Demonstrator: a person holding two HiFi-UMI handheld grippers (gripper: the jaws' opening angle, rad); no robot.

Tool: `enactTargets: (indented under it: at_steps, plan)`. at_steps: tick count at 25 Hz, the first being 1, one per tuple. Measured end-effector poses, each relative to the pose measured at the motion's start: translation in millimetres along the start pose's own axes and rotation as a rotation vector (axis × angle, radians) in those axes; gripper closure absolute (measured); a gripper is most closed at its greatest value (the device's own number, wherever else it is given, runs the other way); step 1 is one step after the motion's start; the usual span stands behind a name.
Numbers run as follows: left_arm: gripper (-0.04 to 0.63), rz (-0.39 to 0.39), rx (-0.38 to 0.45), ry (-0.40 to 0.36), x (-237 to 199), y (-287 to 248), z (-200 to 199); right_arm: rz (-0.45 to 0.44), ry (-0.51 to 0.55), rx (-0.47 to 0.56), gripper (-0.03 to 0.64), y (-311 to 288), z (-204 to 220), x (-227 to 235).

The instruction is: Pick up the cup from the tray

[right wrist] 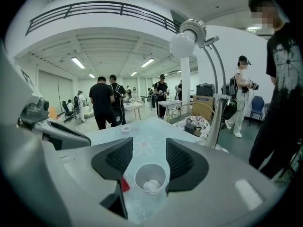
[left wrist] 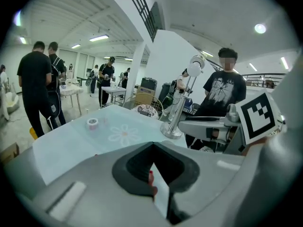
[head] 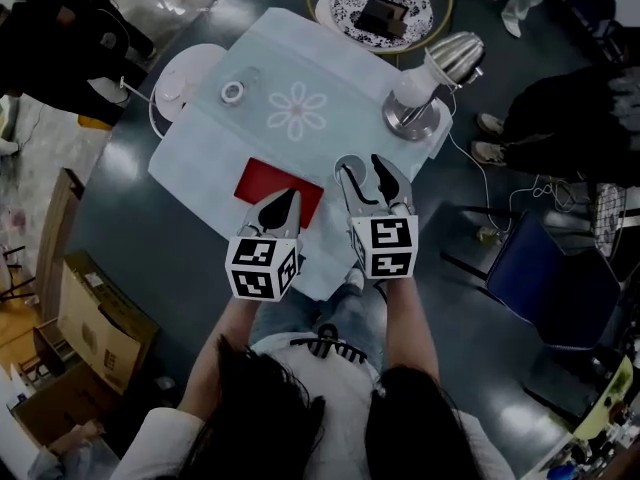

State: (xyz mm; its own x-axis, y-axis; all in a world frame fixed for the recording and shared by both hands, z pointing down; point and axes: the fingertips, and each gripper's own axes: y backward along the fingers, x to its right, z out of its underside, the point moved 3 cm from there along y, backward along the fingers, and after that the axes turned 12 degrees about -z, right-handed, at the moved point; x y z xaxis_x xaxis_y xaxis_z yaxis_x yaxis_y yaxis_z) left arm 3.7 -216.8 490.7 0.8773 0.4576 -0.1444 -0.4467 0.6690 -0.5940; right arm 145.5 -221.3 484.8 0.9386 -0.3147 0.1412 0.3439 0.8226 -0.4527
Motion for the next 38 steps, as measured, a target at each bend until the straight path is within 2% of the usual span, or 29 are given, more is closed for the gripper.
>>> enactTargets:
  at_steps: [2,6,8,13,17,23,28,32,38]
  plan:
    - [0.594,-0.007,0.013,0.012,4,6,-1,-0.003,0.015,0.013,0.392,10,-4,-6]
    - [0.594,-0.011,0.071,0.015,15,19,-10,0.049,0.014,0.051,0.544,29,-12,-8]
    - [0.594,-0.001,0.101,0.013,20,28,-16,0.075,0.044,0.039,0.591,38,-12,-13]
    - [0.594,-0.004,0.135,0.024,33,44,-22,0.055,0.04,0.03,0.594,62,-6,-23]
    - [0.594,-0.023,0.198,0.043,40,53,-36,0.018,0.048,0.051,0.594,73,-13,-24]
    - [0.594,-0.027,0.249,0.095,50,73,-38,-0.036,0.059,0.063,0.594,85,-21,-37]
    - [0.594,-0.027,0.266,0.12,60,87,-33,-0.056,0.075,0.067,0.594,94,-17,-51]
    - [0.594,-0.049,0.283,0.103,65,94,-34,-0.074,0.078,0.057,0.594,98,-11,-59]
    - [0.594,-0.064,0.291,0.142,61,101,-31,-0.091,0.091,0.048,0.594,97,-11,-65]
